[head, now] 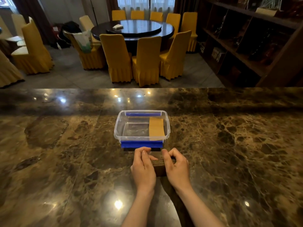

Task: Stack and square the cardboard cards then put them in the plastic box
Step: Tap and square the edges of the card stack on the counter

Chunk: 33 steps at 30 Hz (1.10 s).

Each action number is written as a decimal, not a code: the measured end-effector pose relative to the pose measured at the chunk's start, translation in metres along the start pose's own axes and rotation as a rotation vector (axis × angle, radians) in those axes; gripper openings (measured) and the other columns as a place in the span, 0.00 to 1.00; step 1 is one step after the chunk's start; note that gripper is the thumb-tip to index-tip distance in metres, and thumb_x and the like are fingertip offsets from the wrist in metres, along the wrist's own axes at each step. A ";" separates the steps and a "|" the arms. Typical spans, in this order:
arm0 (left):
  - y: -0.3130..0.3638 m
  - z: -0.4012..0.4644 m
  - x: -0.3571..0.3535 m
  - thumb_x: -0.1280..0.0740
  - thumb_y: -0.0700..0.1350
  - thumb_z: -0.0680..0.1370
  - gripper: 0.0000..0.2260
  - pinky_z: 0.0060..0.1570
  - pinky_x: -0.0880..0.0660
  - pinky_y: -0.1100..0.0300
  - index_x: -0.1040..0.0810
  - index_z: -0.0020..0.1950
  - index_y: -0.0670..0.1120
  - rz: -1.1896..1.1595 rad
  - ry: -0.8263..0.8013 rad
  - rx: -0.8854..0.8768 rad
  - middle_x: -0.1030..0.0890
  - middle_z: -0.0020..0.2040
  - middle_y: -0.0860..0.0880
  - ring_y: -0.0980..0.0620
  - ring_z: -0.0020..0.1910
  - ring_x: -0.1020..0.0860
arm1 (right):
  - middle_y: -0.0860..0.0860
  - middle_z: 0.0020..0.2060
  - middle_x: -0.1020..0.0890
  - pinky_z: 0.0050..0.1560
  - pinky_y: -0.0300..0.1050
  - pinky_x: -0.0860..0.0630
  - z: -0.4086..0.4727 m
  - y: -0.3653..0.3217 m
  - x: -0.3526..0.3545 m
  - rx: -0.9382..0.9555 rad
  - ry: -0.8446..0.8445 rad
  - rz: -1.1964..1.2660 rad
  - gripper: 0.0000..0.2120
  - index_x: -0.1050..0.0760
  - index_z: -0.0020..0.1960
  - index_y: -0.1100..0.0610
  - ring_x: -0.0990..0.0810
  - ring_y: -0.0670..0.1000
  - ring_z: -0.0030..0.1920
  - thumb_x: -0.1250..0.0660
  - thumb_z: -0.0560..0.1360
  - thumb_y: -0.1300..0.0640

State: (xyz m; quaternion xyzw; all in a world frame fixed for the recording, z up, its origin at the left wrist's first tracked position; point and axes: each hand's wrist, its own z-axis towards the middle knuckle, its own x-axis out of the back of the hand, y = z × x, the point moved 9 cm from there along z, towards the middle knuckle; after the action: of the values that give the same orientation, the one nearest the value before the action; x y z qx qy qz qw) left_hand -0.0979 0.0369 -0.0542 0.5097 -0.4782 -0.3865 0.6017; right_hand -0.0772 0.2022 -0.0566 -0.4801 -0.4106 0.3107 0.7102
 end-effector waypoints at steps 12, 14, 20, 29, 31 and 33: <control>0.045 -0.010 -0.024 0.32 0.54 0.77 0.19 0.66 0.30 0.59 0.31 0.67 0.60 0.876 -0.672 -0.627 0.25 0.65 0.61 0.59 0.63 0.29 | 0.43 0.30 0.21 0.34 0.32 0.28 0.007 0.000 0.001 -0.047 -0.014 0.067 0.18 0.29 0.34 0.50 0.23 0.42 0.32 0.34 0.78 0.43; 0.043 -0.006 -0.021 0.31 0.52 0.78 0.16 0.62 0.27 0.60 0.30 0.64 0.60 0.804 -0.633 -0.574 0.24 0.62 0.61 0.59 0.60 0.27 | 0.47 0.31 0.21 0.35 0.34 0.27 0.007 0.003 0.005 -0.125 0.001 0.186 0.23 0.27 0.35 0.54 0.23 0.42 0.32 0.36 0.78 0.36; 0.019 -0.006 -0.013 0.28 0.52 0.76 0.12 0.47 0.19 0.59 0.25 0.54 0.67 -0.049 -0.480 -0.013 0.16 0.52 0.56 0.58 0.51 0.17 | 0.61 0.42 0.15 0.49 0.57 0.21 0.001 0.002 0.014 -0.352 0.077 0.573 0.36 0.20 0.46 0.56 0.16 0.59 0.44 0.41 0.69 0.22; 0.001 -0.029 -0.035 0.34 0.48 0.80 0.20 0.72 0.34 0.49 0.36 0.61 0.70 0.330 -0.504 -0.145 0.29 0.65 0.57 0.57 0.68 0.34 | 0.59 0.42 0.19 0.40 0.46 0.20 -0.010 0.008 -0.004 -0.470 0.105 0.667 0.19 0.22 0.45 0.57 0.19 0.54 0.41 0.37 0.79 0.41; 0.005 -0.025 -0.035 0.35 0.54 0.79 0.19 0.76 0.41 0.48 0.38 0.67 0.66 0.588 -0.489 -0.218 0.32 0.69 0.57 0.55 0.72 0.39 | 0.55 0.38 0.20 0.41 0.45 0.21 -0.006 0.002 0.000 -0.393 0.087 0.635 0.17 0.22 0.41 0.54 0.21 0.52 0.39 0.37 0.80 0.43; 0.005 -0.020 -0.029 0.37 0.62 0.74 0.25 0.78 0.43 0.48 0.38 0.70 0.61 0.593 -0.509 -0.236 0.34 0.72 0.57 0.56 0.74 0.40 | 0.48 0.33 0.21 0.37 0.40 0.22 -0.002 -0.013 -0.004 -0.299 0.013 0.562 0.16 0.23 0.37 0.50 0.22 0.48 0.36 0.36 0.79 0.44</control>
State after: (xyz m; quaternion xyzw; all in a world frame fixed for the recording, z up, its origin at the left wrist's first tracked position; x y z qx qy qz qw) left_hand -0.0859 0.0698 -0.0551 0.1653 -0.6906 -0.3621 0.6039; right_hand -0.0766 0.1931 -0.0464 -0.6758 -0.2986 0.4278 0.5206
